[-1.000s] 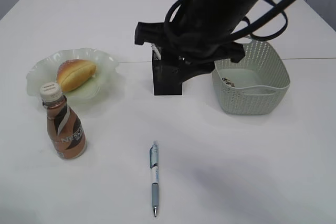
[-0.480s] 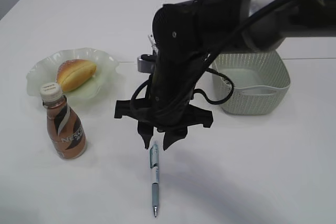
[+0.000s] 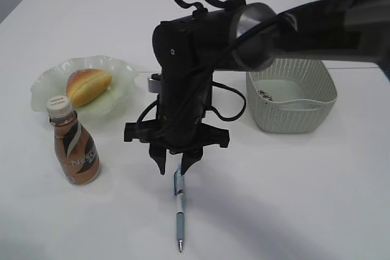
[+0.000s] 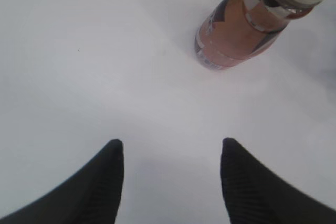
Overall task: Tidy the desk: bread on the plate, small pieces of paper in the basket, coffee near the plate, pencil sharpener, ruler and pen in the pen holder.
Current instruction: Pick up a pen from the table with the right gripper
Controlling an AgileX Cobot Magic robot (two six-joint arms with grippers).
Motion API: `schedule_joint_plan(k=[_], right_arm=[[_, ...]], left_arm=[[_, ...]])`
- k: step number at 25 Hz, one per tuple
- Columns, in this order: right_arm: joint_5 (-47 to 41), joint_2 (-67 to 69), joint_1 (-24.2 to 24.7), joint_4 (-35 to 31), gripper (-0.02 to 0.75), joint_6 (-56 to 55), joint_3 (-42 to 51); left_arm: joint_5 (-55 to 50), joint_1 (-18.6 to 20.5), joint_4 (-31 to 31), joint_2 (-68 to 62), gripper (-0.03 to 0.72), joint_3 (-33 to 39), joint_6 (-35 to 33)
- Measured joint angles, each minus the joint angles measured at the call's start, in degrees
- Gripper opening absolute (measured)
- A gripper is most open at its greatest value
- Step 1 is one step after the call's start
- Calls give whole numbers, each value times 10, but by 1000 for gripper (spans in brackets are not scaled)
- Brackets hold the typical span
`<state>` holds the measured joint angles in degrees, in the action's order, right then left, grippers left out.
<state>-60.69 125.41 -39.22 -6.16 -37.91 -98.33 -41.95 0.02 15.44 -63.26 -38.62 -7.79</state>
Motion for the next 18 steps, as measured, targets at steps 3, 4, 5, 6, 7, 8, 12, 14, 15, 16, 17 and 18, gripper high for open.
schedule_joint_plan(k=[3, 4, 5, 6, 7, 8, 12, 14, 15, 16, 17, 18], right_arm=[[-11, 17, 0, 3, 261, 0, -10], [-15, 21, 0, 4, 261, 0, -10], [-16, 25, 0, 5, 261, 0, -10], [-17, 27, 0, 5, 261, 0, -10], [-17, 29, 0, 5, 261, 2, -10], [-19, 31, 0, 6, 261, 6, -10], [-21, 40, 0, 7, 261, 13, -10], [-21, 44, 0, 9, 261, 20, -10], [-21, 47, 0, 9, 261, 24, -10], [-21, 49, 0, 9, 261, 29, -10], [-21, 51, 0, 9, 261, 33, -10], [-21, 53, 0, 9, 260, 36, -10]], left_arm=[[0, 0, 1, 0, 433, 0, 0], [0, 0, 1, 0, 433, 0, 0], [0, 0, 1, 0, 433, 0, 0], [0, 0, 1, 0, 433, 0, 0], [0, 0, 1, 0, 433, 0, 0], [0, 0, 1, 0, 433, 0, 0], [0, 0, 1, 0, 433, 0, 0], [0, 0, 1, 0, 433, 0, 0], [0, 0, 1, 0, 433, 0, 0], [0, 0, 1, 0, 433, 0, 0], [0, 0, 1, 0, 433, 0, 0], [0, 0, 1, 0, 433, 0, 0]])
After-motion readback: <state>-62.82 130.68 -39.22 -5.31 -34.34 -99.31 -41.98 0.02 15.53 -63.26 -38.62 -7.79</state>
